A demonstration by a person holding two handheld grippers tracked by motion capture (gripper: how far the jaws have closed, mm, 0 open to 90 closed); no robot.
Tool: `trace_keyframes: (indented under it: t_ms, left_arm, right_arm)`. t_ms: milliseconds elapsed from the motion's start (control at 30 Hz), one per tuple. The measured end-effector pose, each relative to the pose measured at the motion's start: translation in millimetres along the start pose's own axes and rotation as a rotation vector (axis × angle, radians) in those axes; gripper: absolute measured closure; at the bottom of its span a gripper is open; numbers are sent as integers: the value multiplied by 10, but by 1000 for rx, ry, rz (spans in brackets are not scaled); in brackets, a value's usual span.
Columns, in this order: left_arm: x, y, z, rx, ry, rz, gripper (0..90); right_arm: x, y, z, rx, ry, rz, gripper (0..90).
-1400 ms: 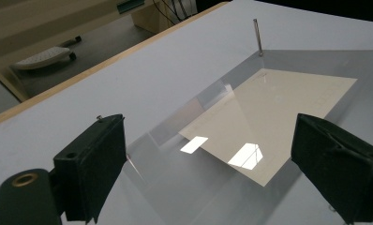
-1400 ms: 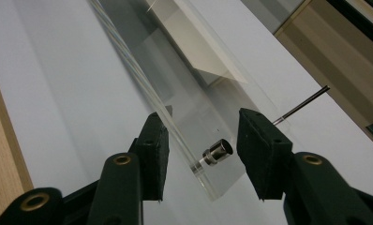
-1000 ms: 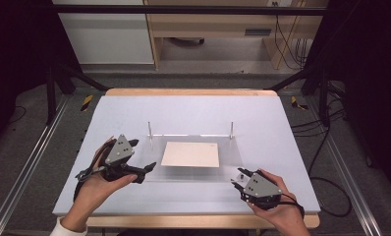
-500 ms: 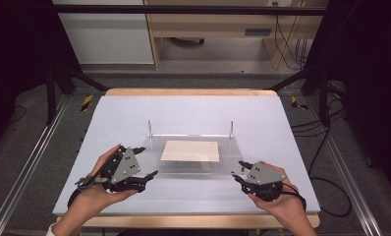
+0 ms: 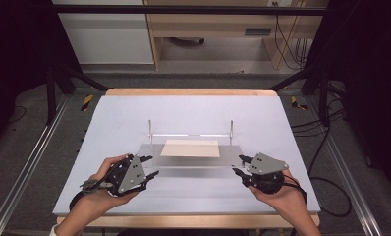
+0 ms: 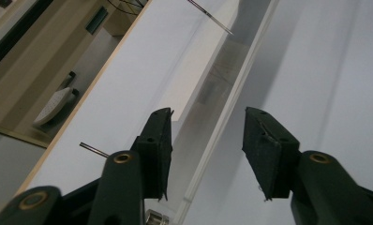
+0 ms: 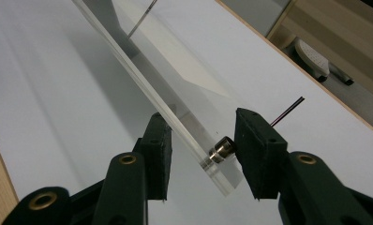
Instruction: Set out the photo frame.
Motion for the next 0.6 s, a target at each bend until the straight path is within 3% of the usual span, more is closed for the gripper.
trace_keyframes:
  t_ms: [67,300,600]
  left_arm:
    - [-19,21,5,15,11,20,545]
    - [-108,53,68,46,-26,25,672]
    - [-99,75,82,90,-5,45,697]
  right_arm:
    - [13,3,-13,2,3,2,577]
    - [51,9,-40,6,7,12,580]
    - [71,15,-65,5,19,5,583]
Point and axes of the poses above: each handheld gripper's, and its own axes: y roughly forward along the jaws, x roughly out of its top, z roughly to its left, the point moved 1 cm from there along y, roughly forward along the jaws, and after that the axes turned 13 degrees about -z, right-handed, at the moved point
